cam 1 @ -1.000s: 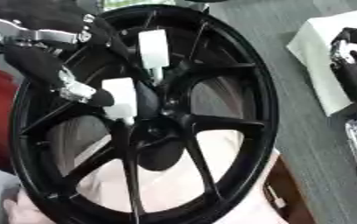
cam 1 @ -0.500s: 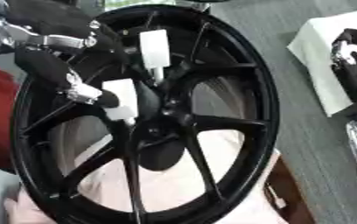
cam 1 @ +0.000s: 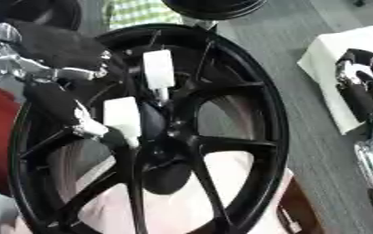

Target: Pull the pin out of the wheel hub.

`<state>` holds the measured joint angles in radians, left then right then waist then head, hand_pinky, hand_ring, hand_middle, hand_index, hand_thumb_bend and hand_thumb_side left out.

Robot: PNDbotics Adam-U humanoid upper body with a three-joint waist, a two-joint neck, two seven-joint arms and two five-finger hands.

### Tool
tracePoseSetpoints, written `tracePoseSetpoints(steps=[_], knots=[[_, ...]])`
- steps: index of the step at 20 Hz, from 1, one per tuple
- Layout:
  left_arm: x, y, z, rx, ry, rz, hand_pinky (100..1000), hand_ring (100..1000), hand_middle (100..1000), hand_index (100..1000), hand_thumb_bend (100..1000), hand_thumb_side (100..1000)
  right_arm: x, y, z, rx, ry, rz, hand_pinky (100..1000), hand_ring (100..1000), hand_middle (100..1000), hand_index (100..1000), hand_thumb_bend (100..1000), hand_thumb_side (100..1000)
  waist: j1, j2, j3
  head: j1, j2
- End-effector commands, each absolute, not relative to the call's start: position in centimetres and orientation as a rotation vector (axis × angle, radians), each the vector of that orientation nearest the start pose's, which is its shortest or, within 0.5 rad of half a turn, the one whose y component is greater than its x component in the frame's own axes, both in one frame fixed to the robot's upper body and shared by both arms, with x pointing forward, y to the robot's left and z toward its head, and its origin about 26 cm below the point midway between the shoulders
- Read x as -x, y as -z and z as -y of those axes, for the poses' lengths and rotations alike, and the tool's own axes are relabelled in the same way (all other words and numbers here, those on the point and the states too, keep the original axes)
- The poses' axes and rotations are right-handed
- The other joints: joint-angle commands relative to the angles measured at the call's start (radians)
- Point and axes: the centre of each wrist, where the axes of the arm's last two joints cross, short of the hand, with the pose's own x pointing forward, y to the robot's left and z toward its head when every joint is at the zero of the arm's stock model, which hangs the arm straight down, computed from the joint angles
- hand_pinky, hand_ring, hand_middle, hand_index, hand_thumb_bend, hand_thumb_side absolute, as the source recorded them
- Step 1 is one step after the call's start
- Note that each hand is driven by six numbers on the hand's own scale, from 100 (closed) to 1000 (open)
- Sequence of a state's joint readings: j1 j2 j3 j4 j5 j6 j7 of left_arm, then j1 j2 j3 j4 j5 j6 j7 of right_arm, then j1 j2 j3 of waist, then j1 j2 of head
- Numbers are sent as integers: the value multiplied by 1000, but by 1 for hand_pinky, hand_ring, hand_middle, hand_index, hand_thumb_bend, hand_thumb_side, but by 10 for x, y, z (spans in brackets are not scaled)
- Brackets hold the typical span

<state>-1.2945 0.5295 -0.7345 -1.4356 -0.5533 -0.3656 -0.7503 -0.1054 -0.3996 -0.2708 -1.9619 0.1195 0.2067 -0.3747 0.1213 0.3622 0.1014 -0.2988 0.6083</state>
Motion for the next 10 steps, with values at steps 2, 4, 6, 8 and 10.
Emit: tracePoseSetpoints(steps=[2, 4, 6, 8, 10], knots=[[-380, -346, -86, 709, -2618, -1359, 893, 861, 727, 857, 565, 1000, -271, -179, 360, 898, 139, 1926, 924, 1000, 703, 780, 100, 597, 7, -30, 3, -2, -21], [-377, -347, -84, 710, -2602, -1368, 885, 838, 680, 843, 536, 1000, -271, -178, 360, 898, 139, 1923, 924, 1000, 703, 780, 100, 598, 6, -30, 4, -3, -22], [-374, -348, -83, 715, -2589, -1369, 872, 813, 629, 816, 514, 962, -271, -178, 360, 899, 140, 1920, 925, 1000, 704, 780, 100, 599, 7, -30, 6, -2, -23], [-373, -349, -82, 726, -2586, -1370, 859, 789, 588, 779, 480, 922, -271, -178, 360, 900, 141, 1919, 925, 1000, 704, 780, 100, 599, 7, -30, 8, 0, -22], [-371, -349, -83, 740, -2589, -1365, 848, 773, 565, 756, 492, 860, -271, -178, 360, 901, 143, 1917, 925, 1000, 704, 780, 100, 600, 7, -30, 11, 1, -21]])
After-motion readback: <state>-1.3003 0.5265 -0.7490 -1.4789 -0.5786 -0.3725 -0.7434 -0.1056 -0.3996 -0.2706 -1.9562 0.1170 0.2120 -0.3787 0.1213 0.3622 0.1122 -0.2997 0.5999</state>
